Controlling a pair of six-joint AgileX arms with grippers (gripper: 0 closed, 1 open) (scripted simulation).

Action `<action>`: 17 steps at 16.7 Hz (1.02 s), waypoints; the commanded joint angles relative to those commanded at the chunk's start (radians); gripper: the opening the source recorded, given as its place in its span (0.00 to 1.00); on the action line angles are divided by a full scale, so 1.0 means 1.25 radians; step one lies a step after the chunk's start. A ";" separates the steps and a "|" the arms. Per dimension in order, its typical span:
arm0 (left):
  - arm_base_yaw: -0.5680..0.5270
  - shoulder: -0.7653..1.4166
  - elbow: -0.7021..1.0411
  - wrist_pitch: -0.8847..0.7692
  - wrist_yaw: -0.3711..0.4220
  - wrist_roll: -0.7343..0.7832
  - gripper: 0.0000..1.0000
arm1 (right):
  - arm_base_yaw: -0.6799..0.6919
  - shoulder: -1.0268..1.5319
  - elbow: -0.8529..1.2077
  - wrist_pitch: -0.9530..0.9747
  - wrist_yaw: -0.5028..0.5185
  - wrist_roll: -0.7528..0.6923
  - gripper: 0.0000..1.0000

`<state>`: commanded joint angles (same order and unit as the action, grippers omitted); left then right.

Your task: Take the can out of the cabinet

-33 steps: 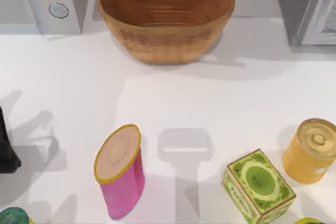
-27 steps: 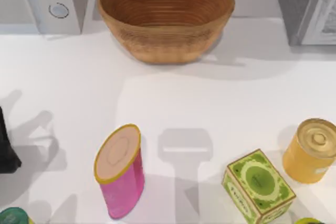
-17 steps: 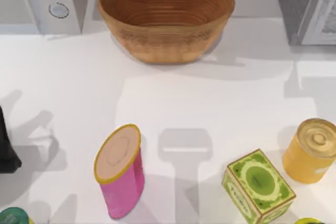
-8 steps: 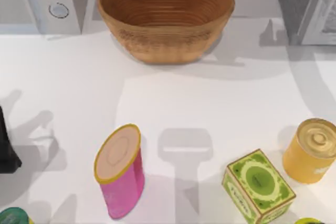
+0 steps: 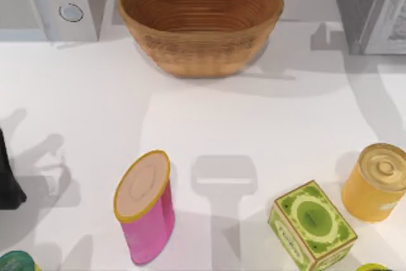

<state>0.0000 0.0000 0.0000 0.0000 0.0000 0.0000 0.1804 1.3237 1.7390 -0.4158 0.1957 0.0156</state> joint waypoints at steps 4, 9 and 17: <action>0.000 0.000 0.000 0.000 0.000 0.000 1.00 | 0.054 0.034 -0.002 0.038 0.056 -0.001 1.00; 0.000 0.000 0.000 0.000 0.000 0.000 1.00 | 0.177 0.100 -0.021 0.124 0.183 -0.001 1.00; 0.000 0.000 0.000 0.000 0.000 0.000 1.00 | 0.174 0.137 0.010 0.130 0.180 -0.001 1.00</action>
<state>0.0000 0.0000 0.0000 0.0000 0.0000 0.0000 0.3974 1.4944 1.7516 -0.2528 0.4210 0.0141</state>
